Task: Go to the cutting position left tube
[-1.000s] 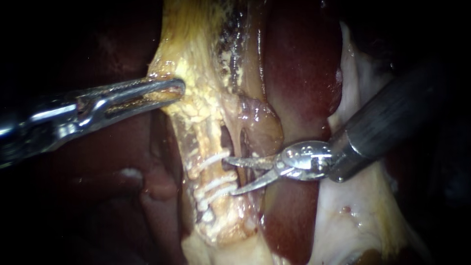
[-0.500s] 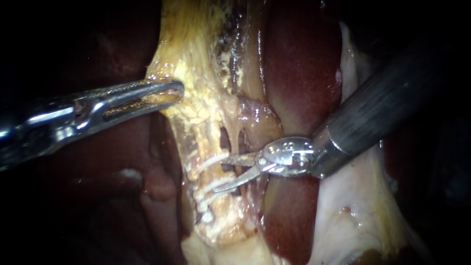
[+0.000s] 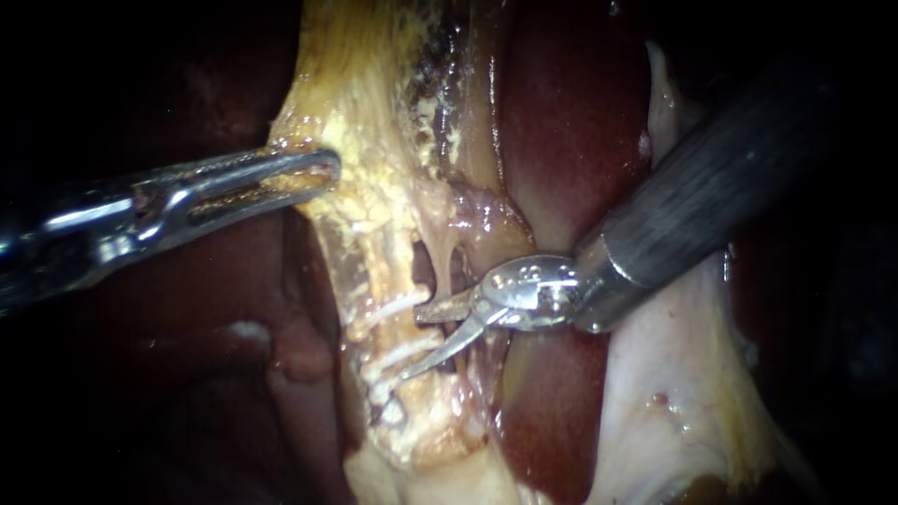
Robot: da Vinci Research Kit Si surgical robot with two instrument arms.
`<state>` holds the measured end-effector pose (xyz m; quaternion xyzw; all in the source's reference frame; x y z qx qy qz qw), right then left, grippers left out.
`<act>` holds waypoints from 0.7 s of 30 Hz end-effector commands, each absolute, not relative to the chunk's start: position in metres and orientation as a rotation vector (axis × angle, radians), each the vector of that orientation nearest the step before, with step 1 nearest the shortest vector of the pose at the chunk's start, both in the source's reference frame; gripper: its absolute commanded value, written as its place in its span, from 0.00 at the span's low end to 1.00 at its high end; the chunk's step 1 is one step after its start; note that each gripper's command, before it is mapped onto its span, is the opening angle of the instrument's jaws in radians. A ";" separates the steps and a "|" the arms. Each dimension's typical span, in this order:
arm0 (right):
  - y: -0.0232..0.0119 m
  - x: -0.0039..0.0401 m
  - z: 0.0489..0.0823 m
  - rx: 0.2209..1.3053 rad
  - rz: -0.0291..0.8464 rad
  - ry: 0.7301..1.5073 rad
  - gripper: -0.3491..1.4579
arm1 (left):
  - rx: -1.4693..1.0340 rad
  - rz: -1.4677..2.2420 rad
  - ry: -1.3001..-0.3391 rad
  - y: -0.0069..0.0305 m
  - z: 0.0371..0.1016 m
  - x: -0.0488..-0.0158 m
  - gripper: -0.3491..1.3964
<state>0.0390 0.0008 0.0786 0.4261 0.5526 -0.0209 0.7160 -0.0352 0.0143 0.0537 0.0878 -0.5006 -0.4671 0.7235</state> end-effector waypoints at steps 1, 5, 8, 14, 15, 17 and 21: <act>0.0007 0.0392 0.0786 0.944 -0.049 1.227 0.87 | 0.192 -1.033 -1.104 0.0143 0.0539 -0.0352 0.00; 0.0005 0.0395 0.0784 0.962 -0.065 1.252 0.84 | 0.192 -1.032 -1.105 0.0145 0.0546 -0.0351 0.00; 0.0004 0.0397 0.0782 0.966 -0.068 1.259 0.84 | 0.191 -1.030 -1.105 0.0146 0.0553 -0.0349 0.00; 0.0005 0.0403 0.0782 0.971 -0.060 1.281 0.84 | 0.189 -1.028 -1.104 0.0146 0.0562 -0.0349 0.00; 0.0005 0.0404 0.0782 0.971 -0.060 1.281 0.84 | 0.188 -1.028 -1.103 0.0146 0.0562 -0.0349 0.00; 0.0005 0.0407 0.0782 0.981 -0.047 1.287 0.84 | 0.188 -1.029 -1.103 0.0145 0.0562 -0.0350 0.00; 0.0004 0.0414 0.0779 1.041 0.008 1.267 0.84 | 0.187 -1.028 -1.100 0.0145 0.0563 -0.0352 0.00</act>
